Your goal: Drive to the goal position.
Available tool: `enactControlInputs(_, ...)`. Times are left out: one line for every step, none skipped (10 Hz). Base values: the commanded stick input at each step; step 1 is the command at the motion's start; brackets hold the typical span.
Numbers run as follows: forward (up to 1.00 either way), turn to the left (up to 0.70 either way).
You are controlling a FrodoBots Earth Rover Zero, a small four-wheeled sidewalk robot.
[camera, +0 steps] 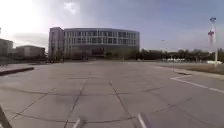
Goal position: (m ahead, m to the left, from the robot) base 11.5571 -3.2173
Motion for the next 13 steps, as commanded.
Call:
enactControlInputs(1.00,0.00)
enactControlInputs(1.00,0.00)
enactControlInputs(1.00,0.00)
enactControlInputs(1.00,0.00)
enactControlInputs(1.00,0.00)
enactControlInputs(1.00,0.00)
enactControlInputs(1.00,0.00)
enactControlInputs(1.00,0.00)
enactControlInputs(1.00,0.00)
enactControlInputs(1.00,0.00)
enactControlInputs(1.00,0.00)
enactControlInputs(1.00,0.00)
enactControlInputs(1.00,0.00)
